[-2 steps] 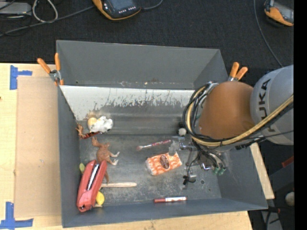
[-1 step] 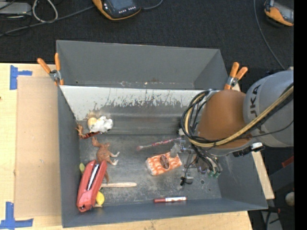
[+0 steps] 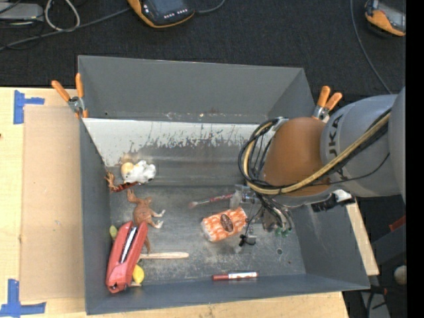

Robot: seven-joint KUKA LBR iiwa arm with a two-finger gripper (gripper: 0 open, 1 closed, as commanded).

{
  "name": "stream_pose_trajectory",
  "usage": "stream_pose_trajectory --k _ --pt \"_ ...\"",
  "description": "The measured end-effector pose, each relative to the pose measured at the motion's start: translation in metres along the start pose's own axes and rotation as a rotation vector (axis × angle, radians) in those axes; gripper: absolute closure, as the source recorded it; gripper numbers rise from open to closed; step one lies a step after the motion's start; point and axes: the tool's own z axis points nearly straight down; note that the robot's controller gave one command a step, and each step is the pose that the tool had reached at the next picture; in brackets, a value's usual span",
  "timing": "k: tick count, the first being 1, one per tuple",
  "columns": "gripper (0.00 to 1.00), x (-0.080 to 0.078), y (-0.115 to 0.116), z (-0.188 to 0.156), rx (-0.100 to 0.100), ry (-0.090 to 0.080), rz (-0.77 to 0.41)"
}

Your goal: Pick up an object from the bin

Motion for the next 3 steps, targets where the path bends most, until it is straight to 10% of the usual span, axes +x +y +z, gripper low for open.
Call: stream_pose_trajectory --k 1,3 --pt "1.0 -0.015 0.047 0.013 0.003 0.009 0.193" --pt "1.0 -0.014 0.046 -0.042 0.003 0.017 0.192"
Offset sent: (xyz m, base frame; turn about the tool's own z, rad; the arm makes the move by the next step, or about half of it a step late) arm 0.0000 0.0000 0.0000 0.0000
